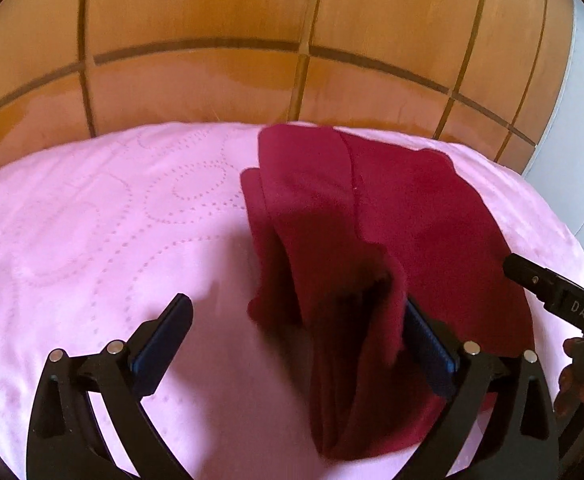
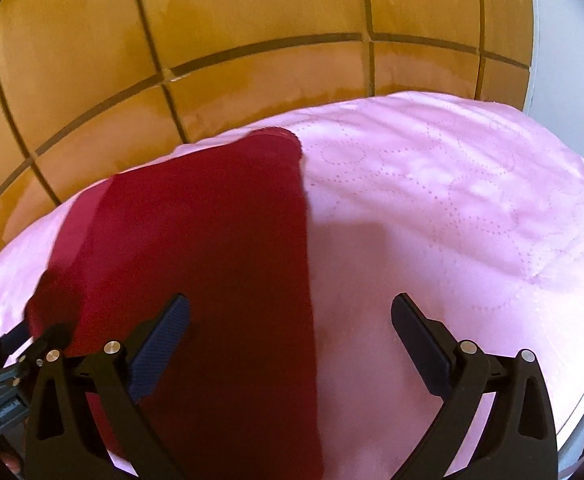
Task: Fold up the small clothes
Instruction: 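Pull both tools back from the folded red bundle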
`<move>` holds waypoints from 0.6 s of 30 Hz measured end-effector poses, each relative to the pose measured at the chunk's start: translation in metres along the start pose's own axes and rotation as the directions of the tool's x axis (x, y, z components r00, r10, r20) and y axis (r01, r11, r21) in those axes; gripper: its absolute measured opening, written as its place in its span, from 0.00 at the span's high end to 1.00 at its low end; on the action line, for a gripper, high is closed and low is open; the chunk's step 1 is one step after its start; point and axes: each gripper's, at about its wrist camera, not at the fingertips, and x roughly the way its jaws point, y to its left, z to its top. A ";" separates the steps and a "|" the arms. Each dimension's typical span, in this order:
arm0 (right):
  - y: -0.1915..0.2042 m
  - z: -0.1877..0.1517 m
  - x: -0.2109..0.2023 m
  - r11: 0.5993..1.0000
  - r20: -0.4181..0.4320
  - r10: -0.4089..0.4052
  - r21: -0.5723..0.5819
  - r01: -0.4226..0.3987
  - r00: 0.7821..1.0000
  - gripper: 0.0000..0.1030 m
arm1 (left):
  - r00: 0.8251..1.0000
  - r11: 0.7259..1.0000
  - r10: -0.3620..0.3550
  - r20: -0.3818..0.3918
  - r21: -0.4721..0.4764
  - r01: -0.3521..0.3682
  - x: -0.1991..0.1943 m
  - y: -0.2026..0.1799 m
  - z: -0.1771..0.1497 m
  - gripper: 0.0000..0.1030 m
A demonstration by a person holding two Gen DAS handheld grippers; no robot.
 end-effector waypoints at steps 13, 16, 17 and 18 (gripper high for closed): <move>0.022 -0.027 -0.055 0.997 0.033 0.041 -0.061 -0.039 0.999 0.04 | 0.998 0.998 0.062 0.018 -0.029 -0.061 -0.047 0.011 -0.021 0.02; 0.023 -0.034 -0.065 0.997 0.043 0.046 -0.061 -0.044 0.998 0.04 | 0.996 0.996 0.091 0.018 -0.018 -0.091 -0.057 0.006 -0.025 0.02; 0.022 -0.036 -0.068 0.997 0.049 0.053 -0.058 -0.050 0.997 0.04 | 0.994 0.994 0.109 0.009 -0.007 -0.109 -0.059 0.004 -0.026 0.02; 0.022 -0.040 -0.072 0.997 0.054 0.060 -0.053 -0.057 0.997 0.04 | 0.991 0.991 0.132 0.001 0.007 -0.132 -0.061 0.000 -0.027 0.02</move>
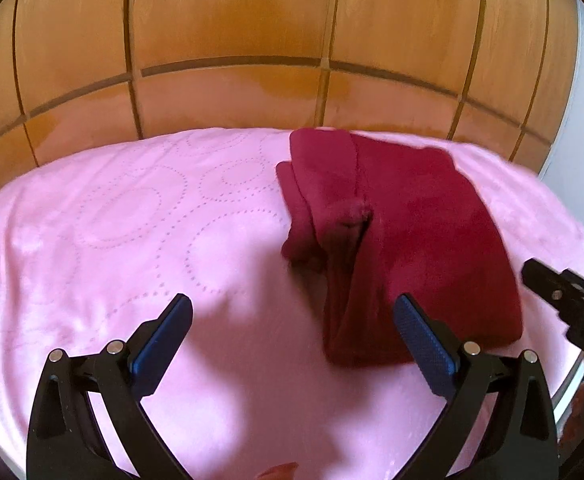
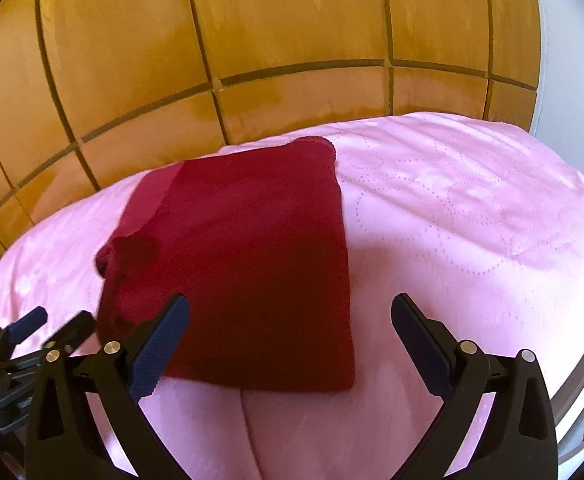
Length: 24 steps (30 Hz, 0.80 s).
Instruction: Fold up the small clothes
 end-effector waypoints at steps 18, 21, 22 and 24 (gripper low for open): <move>-0.007 -0.036 -0.028 0.997 0.038 -0.076 -0.003 0.076 0.996 0.03 | 0.995 0.996 0.078 0.065 0.046 -0.081 -0.045 -0.012 -0.016 0.02; -0.009 -0.037 -0.027 0.997 0.040 -0.081 -0.001 0.081 0.996 0.03 | 0.994 0.997 0.074 0.079 0.033 -0.076 -0.049 -0.011 -0.015 0.02; -0.009 -0.037 -0.027 0.997 0.039 -0.078 0.001 0.078 0.996 0.03 | 0.994 0.997 0.073 0.083 0.034 -0.076 -0.050 -0.012 -0.016 0.02; -0.009 -0.037 -0.028 0.997 0.042 -0.075 0.001 0.075 0.996 0.03 | 0.994 0.996 0.074 0.084 0.041 -0.078 -0.049 -0.013 -0.016 0.02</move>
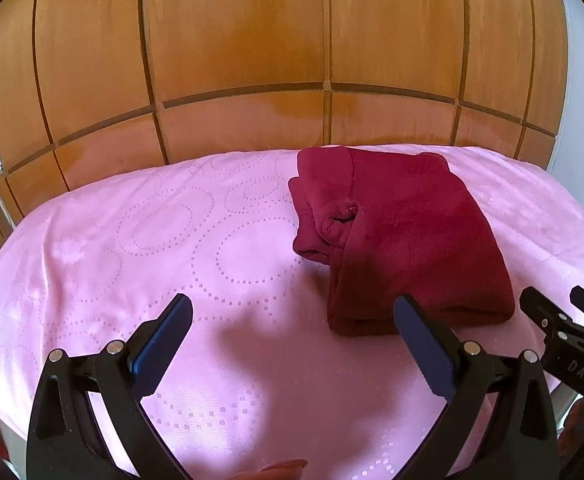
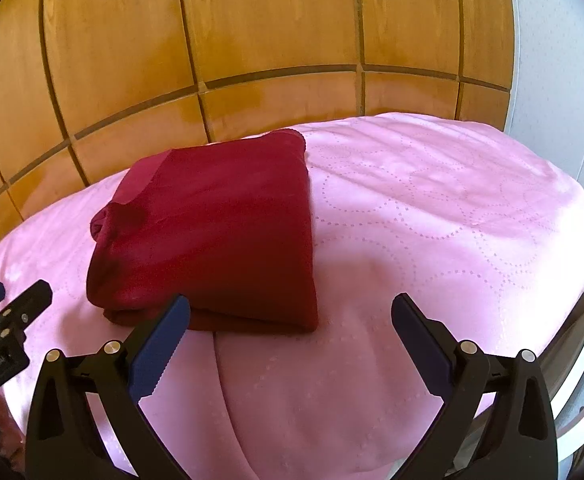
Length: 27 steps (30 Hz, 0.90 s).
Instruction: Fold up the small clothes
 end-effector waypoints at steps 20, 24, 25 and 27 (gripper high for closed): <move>0.001 -0.002 0.001 1.000 -0.003 0.004 -0.008 -0.005 1.000 0.03 | 1.000 1.000 -0.007 -0.017 0.001 0.007 0.002 -0.005 -0.002 0.02; 0.001 -0.003 0.001 1.000 -0.005 0.005 -0.007 -0.005 1.000 0.03 | 1.000 1.000 -0.007 -0.017 0.000 0.007 0.002 -0.005 -0.002 0.02; 0.001 -0.003 0.001 1.000 -0.004 0.005 -0.008 -0.005 1.000 0.03 | 1.000 1.000 -0.008 -0.018 -0.001 0.008 0.002 -0.004 -0.002 0.02; 0.001 -0.003 0.001 1.000 -0.004 0.004 -0.008 -0.004 1.000 0.03 | 1.000 1.000 -0.008 -0.018 -0.002 0.008 0.002 -0.005 -0.002 0.02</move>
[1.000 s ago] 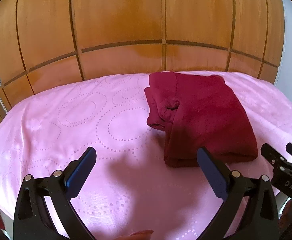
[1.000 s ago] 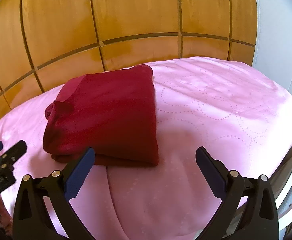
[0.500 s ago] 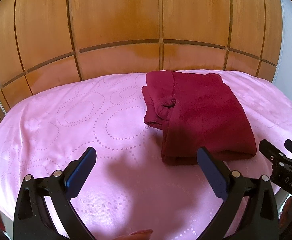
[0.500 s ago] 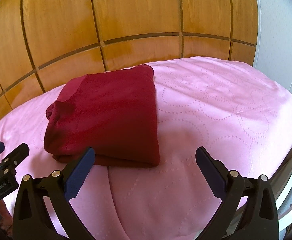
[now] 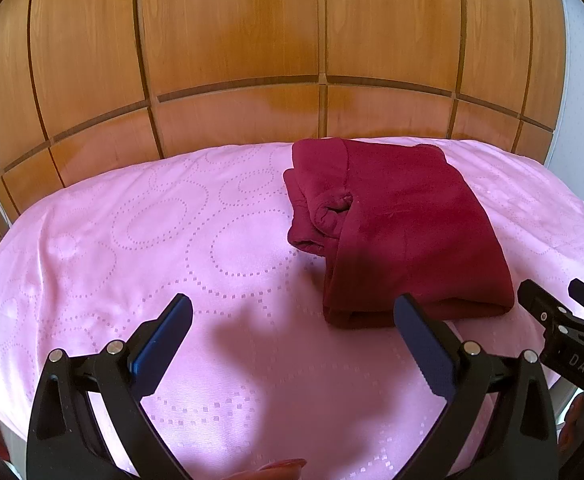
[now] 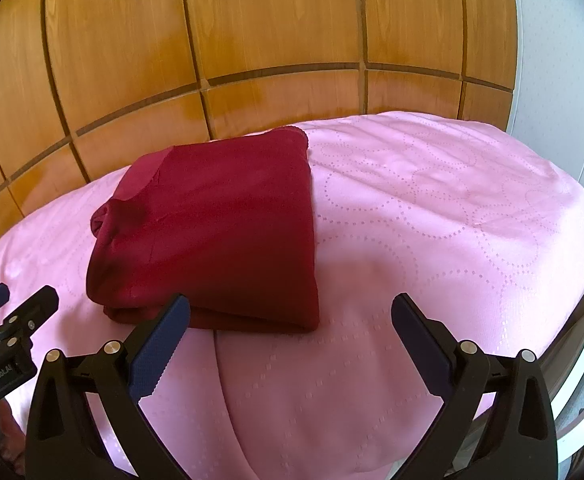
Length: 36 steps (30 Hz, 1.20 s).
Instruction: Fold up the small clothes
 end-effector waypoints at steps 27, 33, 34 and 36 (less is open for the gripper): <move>-0.001 -0.003 0.002 1.000 -0.007 0.003 -0.002 -0.003 1.000 0.03 | 1.000 1.000 0.003 0.001 0.001 -0.003 0.001 -0.001 0.000 0.02; -0.003 -0.003 0.006 1.000 -0.012 0.008 -0.005 -0.008 1.000 0.03 | 1.000 1.000 -0.001 -0.007 -0.001 0.001 0.003 0.001 -0.002 0.02; -0.003 -0.003 0.006 1.000 -0.013 0.008 -0.006 -0.008 1.000 0.03 | 1.000 1.000 -0.001 -0.009 -0.003 0.001 0.003 0.001 -0.002 0.02; -0.003 -0.002 0.007 1.000 -0.015 0.008 -0.007 -0.008 1.000 0.03 | 1.000 1.000 -0.003 -0.013 -0.006 0.003 0.004 0.001 -0.002 0.02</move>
